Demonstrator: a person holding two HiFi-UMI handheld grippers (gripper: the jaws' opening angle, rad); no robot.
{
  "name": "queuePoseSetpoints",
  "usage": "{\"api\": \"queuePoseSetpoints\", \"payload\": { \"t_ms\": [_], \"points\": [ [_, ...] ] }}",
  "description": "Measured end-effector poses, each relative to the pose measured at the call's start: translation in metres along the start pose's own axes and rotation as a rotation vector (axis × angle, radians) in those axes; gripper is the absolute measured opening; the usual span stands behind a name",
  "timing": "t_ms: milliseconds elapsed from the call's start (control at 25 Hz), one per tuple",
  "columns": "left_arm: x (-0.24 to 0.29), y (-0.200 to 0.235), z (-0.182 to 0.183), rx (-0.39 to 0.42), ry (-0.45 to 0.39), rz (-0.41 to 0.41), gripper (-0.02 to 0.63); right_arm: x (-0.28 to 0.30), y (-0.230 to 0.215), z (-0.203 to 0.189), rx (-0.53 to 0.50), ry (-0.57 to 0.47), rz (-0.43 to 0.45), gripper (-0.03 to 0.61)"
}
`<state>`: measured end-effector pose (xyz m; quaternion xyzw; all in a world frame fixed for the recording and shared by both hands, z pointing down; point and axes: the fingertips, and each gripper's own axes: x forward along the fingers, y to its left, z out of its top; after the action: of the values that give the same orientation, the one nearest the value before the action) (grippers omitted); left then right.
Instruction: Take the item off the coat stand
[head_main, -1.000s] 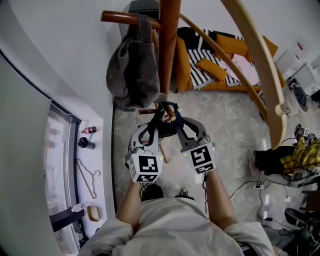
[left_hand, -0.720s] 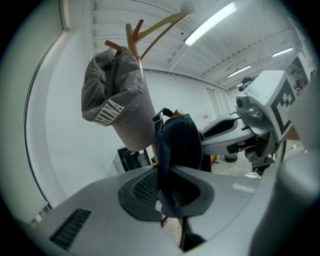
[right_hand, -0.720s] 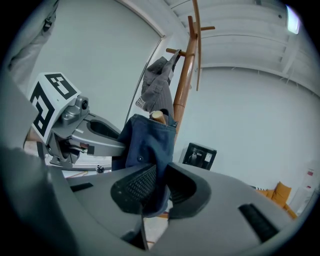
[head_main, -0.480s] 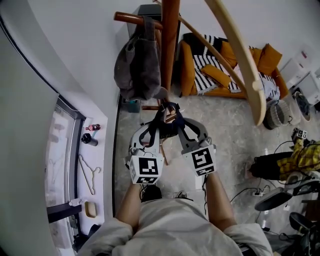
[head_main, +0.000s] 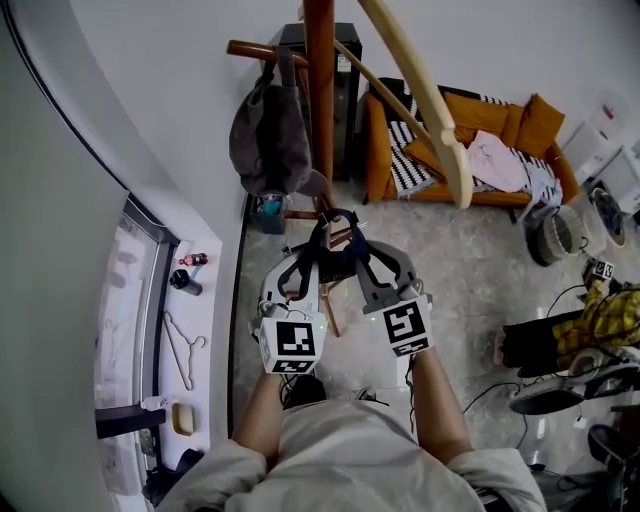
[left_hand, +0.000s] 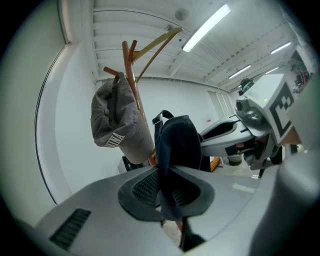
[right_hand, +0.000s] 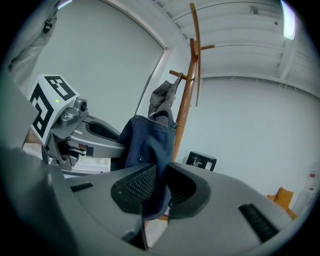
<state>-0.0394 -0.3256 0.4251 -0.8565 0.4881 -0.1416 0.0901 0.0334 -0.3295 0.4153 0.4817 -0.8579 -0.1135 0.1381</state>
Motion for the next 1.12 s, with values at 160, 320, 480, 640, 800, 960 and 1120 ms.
{"api": "queuePoseSetpoints", "payload": {
  "t_ms": [160,320,480,640,800,960,1120],
  "points": [
    [-0.01,-0.012,0.006,-0.004,-0.006,0.003,0.041,-0.017,0.001,0.003,0.003,-0.015,0.001,0.049],
    [-0.022,-0.021,0.021,0.011,-0.006,0.021,0.041,-0.034,-0.002,0.006,0.002,-0.031,0.004,0.048],
    [-0.033,-0.032,0.025,0.001,-0.009,0.037,0.041,-0.049,0.001,0.009,0.009,-0.053,0.018,0.046],
    [-0.048,-0.043,0.022,-0.023,0.002,0.068,0.041,-0.064,0.011,0.007,0.012,-0.062,0.055,0.043],
    [-0.068,-0.06,0.02,-0.051,0.011,0.105,0.041,-0.084,0.022,0.002,0.021,-0.073,0.104,0.038],
    [-0.084,-0.073,0.02,-0.076,0.02,0.145,0.041,-0.1,0.03,-0.001,0.041,-0.096,0.147,0.035],
    [-0.098,-0.077,0.021,-0.086,0.022,0.181,0.041,-0.11,0.039,0.001,0.065,-0.123,0.17,0.034]
  ]
}}
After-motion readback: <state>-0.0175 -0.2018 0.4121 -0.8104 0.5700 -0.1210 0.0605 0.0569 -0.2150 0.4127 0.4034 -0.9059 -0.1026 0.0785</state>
